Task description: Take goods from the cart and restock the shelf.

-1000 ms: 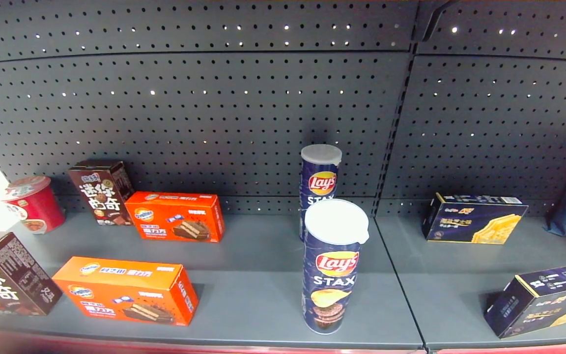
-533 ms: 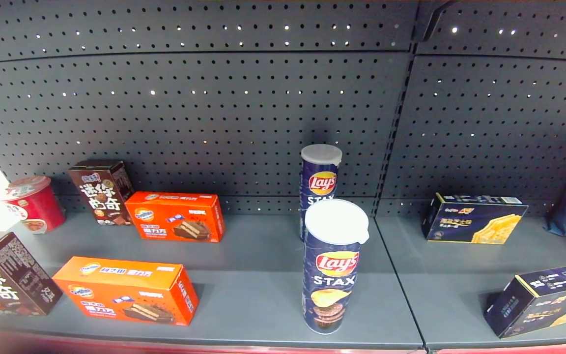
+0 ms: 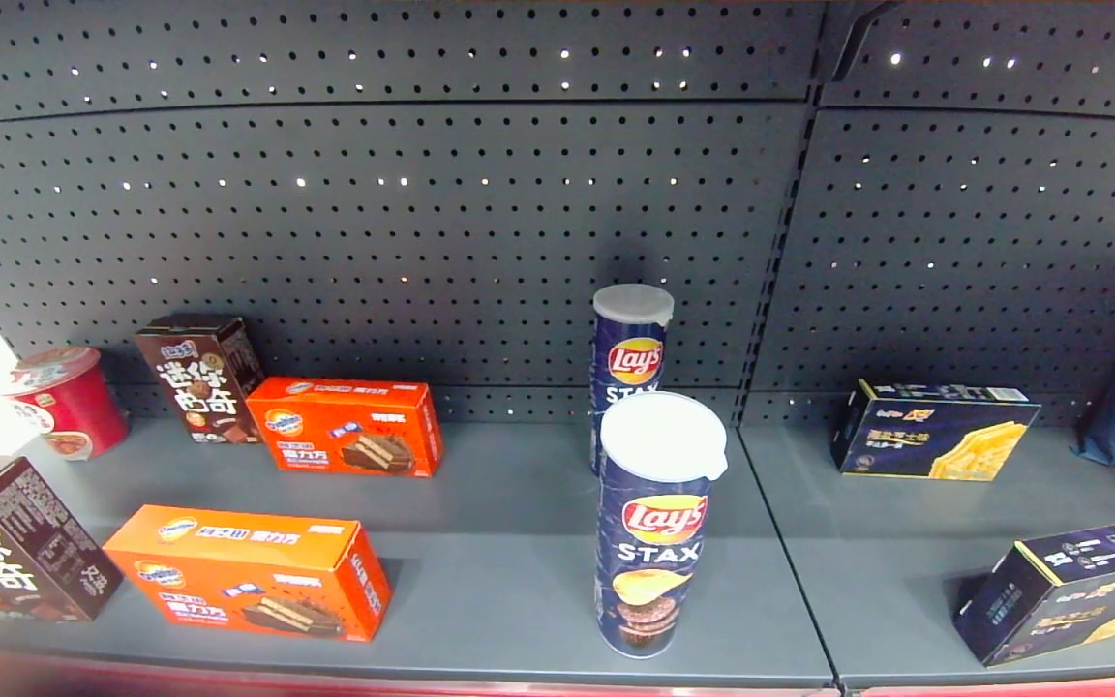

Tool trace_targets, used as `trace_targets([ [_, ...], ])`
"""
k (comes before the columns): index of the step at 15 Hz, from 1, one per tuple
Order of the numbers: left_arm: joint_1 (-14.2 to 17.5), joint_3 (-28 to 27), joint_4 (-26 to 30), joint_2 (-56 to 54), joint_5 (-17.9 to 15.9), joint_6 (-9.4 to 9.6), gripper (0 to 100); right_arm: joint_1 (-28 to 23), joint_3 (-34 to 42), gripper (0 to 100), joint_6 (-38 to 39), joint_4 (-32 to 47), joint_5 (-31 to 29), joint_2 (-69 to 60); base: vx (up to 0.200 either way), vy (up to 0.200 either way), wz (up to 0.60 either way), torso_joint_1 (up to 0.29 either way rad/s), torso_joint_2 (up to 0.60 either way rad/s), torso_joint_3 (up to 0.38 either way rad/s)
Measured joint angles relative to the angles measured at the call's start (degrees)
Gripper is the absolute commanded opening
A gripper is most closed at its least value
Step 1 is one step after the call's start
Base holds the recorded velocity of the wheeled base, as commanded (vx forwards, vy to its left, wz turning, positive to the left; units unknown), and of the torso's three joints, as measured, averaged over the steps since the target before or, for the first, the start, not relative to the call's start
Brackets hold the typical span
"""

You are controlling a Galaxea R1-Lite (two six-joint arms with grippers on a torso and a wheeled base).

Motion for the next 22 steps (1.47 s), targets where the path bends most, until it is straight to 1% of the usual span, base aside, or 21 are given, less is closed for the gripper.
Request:
trace_targets([
  [1, 0.66, -0.02, 0.26, -0.49, 0.15, -0.16, 100, 0.00, -0.02, 100, 0.02, 0.05, 0.02, 0.00, 0.000, 0.000, 0.00, 0.000, 0.00, 0.000],
  [2, 1.07, -0.06, 0.44, -1.23, 1.13, -0.38, 100, 0.00, -0.02, 100, 0.04, 0.02, 0.02, 0.00, 0.000, 0.000, 0.00, 0.000, 0.00, 0.000],
  [3, 1.43, -0.06, 0.33, -1.82, 3.34, -0.93, 100, 0.02, -0.02, 100, 0.06, 0.02, -0.09, -0.02, 0.000, 0.000, 0.00, 0.000, 0.00, 0.000],
  [5, 2.56, 0.06, -0.10, -2.39, 3.79, -1.23, 100, 0.05, -0.05, 100, 0.15, 0.02, -0.22, 0.00, 0.000, 0.000, 0.00, 0.000, 0.00, 0.000],
  [6, 4.83, 0.11, -0.13, -2.50, 3.82, -1.28, 100, 0.02, -0.05, 100, 0.15, 0.02, -0.17, 0.00, 0.000, 0.000, 0.00, 0.000, 0.00, 0.000],
  [7, 8.30, 0.11, -0.13, -2.51, 2.99, -1.30, 100, 0.05, -0.05, 100, 0.15, 0.02, -0.16, 0.00, 0.000, 0.000, 0.00, 0.000, 0.00, 0.000],
  [9, 18.10, 0.11, -0.13, -2.72, -0.21, -1.15, 100, 0.02, -0.05, 100, 0.17, 0.02, 0.02, 0.00, 0.000, 0.000, 0.00, 0.000, 0.00, 0.000],
  [10, 21.54, 0.11, -0.13, -2.95, -1.65, -0.95, 100, 0.02, -0.05, 100, 0.17, 0.05, 0.16, 0.00, 0.000, 0.000, 0.00, 0.000, 0.00, 0.000],
  [11, 23.20, 0.11, -0.10, -3.24, -3.24, -0.52, 100, 0.02, -0.06, 100, 0.17, 0.09, 0.60, 0.00, 0.000, 0.000, 0.00, 0.000, 0.00, 0.000],
  [12, 23.48, 0.09, -0.02, -3.30, -4.11, -0.09, 100, 0.02, -0.06, 100, 0.17, 0.20, 1.26, 0.00, 0.000, 0.000, 0.00, 0.000, 0.00, 0.000],
  [13, 23.20, 0.02, 0.00, -3.24, -4.14, -0.09, 100, 0.02, -0.11, 100, 0.17, 0.35, 1.74, 0.00, 0.000, 0.000, 0.00, 0.000, 0.00, 0.000],
  [14, 21.30, -0.02, 0.06, -3.15, -4.00, -0.22, 100, 0.00, -0.17, 100, 0.17, 1.10, 1.85, 0.00, 0.000, 0.000, 0.00, 0.000, 0.00, 0.000],
  [16, 12.53, -0.06, 0.15, -2.72, -2.12, -0.40, 100, 0.02, -0.44, 100, 0.17, 1.58, 1.43, 0.00, 0.000, 0.000, 0.00, 0.000, 0.00, 0.000],
  [17, 8.64, -0.06, 0.17, -2.51, -0.98, -0.51, 100, 0.00, -0.52, 100, 0.17, 1.45, 1.10, 0.00, 0.000, 0.000, 0.00, 0.000, 0.00, 0.000],
  [18, 6.28, -0.06, 0.15, -2.61, -0.18, -0.57, 100, 0.02, -0.52, 100, 0.17, 1.48, 0.79, 0.00, 0.000, 0.000, 0.00, 0.000, 0.00, 0.000],
  [19, 6.21, -0.05, 0.06, -3.24, 0.52, -0.73, 100, 0.02, -0.52, 100, 0.13, 1.51, 0.66, 0.00, 0.000, 0.000, 0.00, 0.000, 0.00, 0.000],
  [21, 8.44, 0.11, -0.32, -5.14, 1.65, -0.99, 100, 0.02, -0.55, 100, 0.11, 1.51, 0.66, 0.00, 0.000, 0.000, 0.00, 0.000, 0.00, 0.000],
  [22, 8.52, 0.15, -0.57, -5.92, 1.95, -1.10, 100, 0.02, -0.55, 100, 0.11, 1.51, 0.55, 0.00, 0.000, 0.000, 0.00, 0.000, 0.00, 0.000],
])
